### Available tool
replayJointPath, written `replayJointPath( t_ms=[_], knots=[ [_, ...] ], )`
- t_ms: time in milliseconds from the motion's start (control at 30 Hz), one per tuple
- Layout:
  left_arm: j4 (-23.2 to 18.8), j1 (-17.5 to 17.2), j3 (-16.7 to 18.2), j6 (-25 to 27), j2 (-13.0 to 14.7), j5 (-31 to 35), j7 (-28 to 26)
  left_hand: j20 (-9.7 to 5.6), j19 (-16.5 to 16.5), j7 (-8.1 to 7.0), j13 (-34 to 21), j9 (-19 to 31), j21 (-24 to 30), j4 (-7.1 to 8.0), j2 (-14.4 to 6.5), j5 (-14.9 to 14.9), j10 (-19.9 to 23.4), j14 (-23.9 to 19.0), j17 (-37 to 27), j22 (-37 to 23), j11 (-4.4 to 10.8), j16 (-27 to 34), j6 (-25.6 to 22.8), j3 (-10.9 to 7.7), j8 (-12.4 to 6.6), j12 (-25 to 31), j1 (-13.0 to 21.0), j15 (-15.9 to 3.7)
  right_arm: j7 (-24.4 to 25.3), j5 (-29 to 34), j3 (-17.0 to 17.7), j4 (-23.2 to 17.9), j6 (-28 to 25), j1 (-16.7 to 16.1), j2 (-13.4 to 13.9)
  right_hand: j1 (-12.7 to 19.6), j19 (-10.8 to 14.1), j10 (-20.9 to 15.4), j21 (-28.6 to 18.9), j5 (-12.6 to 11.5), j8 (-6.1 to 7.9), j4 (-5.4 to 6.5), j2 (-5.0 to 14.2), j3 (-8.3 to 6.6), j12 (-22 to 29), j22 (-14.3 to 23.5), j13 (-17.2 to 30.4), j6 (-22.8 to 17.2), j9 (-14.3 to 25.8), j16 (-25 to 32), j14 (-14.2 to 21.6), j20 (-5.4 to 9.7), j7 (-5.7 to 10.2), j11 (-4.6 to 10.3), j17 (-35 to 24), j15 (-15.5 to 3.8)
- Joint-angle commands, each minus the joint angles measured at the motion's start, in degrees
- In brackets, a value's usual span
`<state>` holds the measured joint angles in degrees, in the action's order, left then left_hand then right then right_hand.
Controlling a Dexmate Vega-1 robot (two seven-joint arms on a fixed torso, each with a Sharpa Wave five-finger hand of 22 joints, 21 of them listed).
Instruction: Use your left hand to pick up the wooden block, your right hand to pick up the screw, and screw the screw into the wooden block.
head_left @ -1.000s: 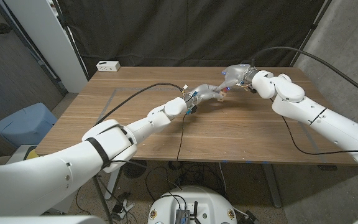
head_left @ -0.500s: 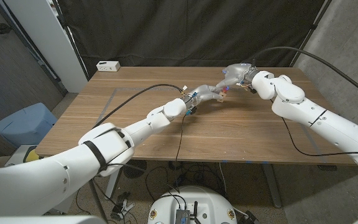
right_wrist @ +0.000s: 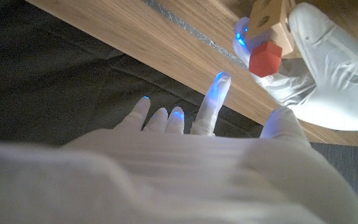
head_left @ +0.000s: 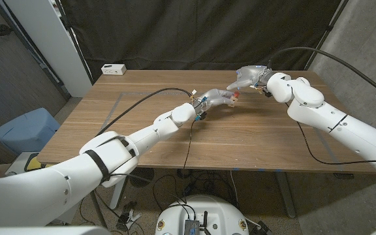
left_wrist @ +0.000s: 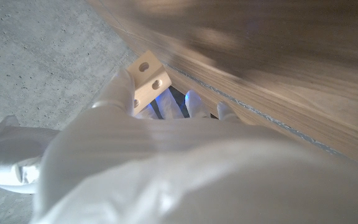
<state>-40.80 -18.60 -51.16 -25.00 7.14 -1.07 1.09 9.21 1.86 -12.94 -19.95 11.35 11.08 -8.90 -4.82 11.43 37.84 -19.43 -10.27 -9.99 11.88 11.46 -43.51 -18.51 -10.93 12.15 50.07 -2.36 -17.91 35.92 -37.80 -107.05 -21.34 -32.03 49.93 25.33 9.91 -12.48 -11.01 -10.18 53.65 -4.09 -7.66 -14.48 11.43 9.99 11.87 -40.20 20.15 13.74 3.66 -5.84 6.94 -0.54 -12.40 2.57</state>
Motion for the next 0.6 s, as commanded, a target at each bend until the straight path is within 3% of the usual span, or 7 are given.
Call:
replayJointPath(
  t_ms=[33, 267, 600],
  knots=[
    [-1.62, -0.3, 0.37, 0.79, 0.61, 0.39, -0.47, 0.22, 0.34, 0.13, -0.03, 0.05, 0.24, 0.11, -0.06, 0.35, -0.08, -0.24, -0.1, -0.22, 0.16, 0.02, -0.43, -0.45, -0.46, 0.35, 0.36, -2.19, 1.62, -5.94, 3.13, -1.88, -0.05, -2.15, 1.17, -0.24, -0.44, 0.37, -0.04, -0.19, -1.02, -0.24, 0.7, -0.08, -0.13, 0.22, 0.26, 1.98, -0.66, -0.25, -0.12, -0.19, -0.25, -0.53, -0.07, 0.55],
    [-2.81, -0.66, 0.76, 1.41, 1.2, 0.44, -1.03, 0.22, 0.34, 0.13, -0.04, 0.05, 0.23, 0.12, -0.08, 0.35, -0.04, -0.32, -0.1, -0.22, 0.19, 0.05, -0.49, -0.47, -0.48, 0.37, 0.38, -2.23, 4.45, -11.79, 6.07, -2.4, 0.22, -4.46, 1.64, -0.02, -0.59, 0.73, -0.11, -0.21, -2.93, -0.61, 1.31, -0.37, -0.04, 0.2, 0.34, 4.87, -1.86, -0.46, -0.19, -0.38, -0.42, -0.92, 0.07, 0.79],
    [-4.3, -1.25, 1.53, 2.18, 1.94, 0.17, -1.88, 0.21, 0.35, 0.13, -0.03, 0.05, 0.23, 0.13, -0.04, 0.34, -0.04, -0.35, -0.09, -0.22, 0.2, 0.05, -0.57, -0.46, -0.51, 0.38, 0.36, -2.19, 10.7, -21.83, 10.37, -1.76, 1.96, -8.49, 1.05, -0.21, -0.79, 1.58, -0.13, -0.24, -4.45, -0.85, 1.52, -0.41, -0.16, 0.18, 0.38, 6.48, -3.02, -0.66, -0.24, -0.48, -1.2, -1.15, 0.22, 1.24]
  ],
)
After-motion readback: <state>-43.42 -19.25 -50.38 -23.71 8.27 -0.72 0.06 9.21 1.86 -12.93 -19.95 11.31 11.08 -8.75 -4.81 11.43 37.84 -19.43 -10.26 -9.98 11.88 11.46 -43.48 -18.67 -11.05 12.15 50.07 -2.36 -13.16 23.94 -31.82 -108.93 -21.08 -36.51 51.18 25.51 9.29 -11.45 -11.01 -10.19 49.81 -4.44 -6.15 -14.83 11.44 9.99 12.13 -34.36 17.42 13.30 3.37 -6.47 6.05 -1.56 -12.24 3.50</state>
